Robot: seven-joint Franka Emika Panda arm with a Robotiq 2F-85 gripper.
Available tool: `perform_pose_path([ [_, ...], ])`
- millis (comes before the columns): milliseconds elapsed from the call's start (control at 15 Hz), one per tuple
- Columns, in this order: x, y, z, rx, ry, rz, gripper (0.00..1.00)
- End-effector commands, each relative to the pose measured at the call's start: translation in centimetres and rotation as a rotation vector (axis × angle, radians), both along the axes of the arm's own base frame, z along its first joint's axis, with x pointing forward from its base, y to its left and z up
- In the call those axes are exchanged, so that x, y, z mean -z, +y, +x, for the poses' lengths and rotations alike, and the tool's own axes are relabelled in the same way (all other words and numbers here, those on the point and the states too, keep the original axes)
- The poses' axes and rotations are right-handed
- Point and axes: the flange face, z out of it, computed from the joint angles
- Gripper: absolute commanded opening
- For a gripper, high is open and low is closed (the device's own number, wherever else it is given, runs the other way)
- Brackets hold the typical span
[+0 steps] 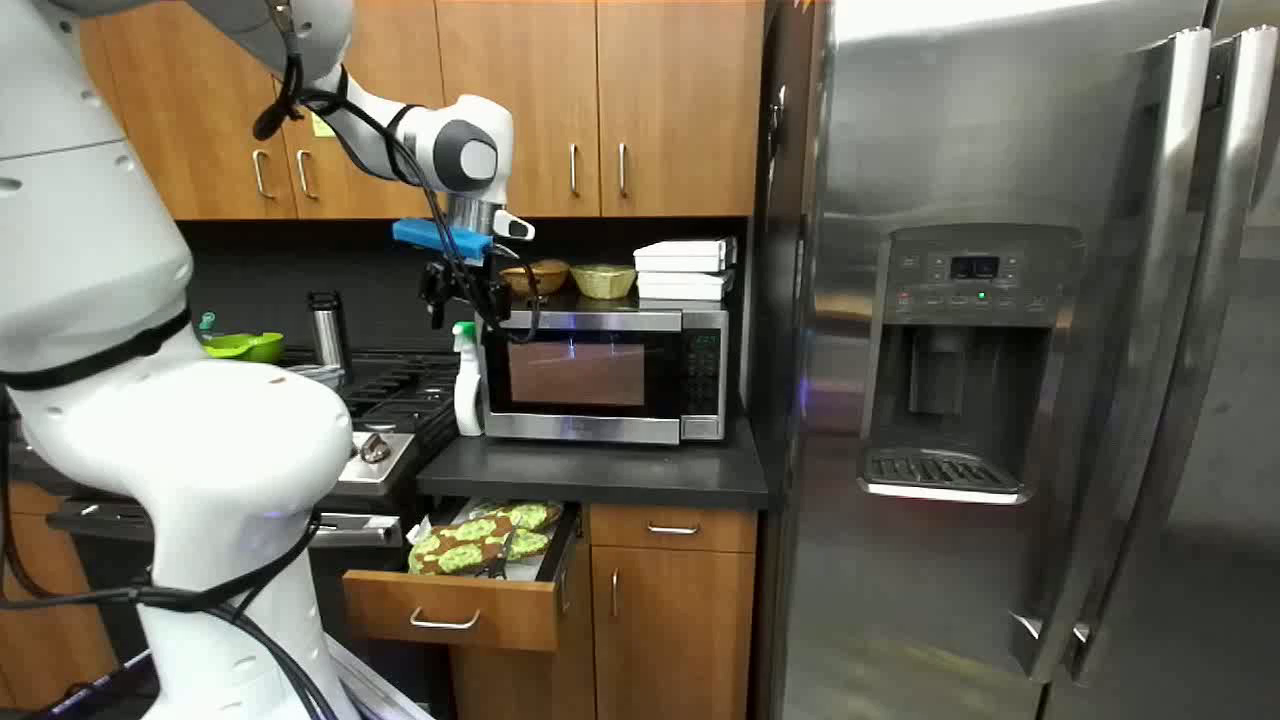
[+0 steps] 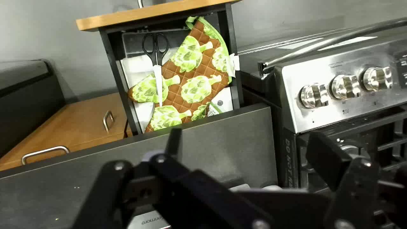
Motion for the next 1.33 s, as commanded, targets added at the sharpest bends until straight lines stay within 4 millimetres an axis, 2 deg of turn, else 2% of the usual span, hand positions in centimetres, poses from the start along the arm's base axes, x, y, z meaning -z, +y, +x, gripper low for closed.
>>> perform_pose_path([
  [0,-0.1,0.0,0.0,0.0,0.0,0.0,1.0],
  [600,0.1,-0.4,0.0,0.004,-0.006,-0.007,1.0],
  [933,1.1,-2.5,-0.2,0.047,0.018,-0.044,1.0],
  [1267,3.5,-5.0,-0.9,0.09,0.047,-0.068,1.0],
])
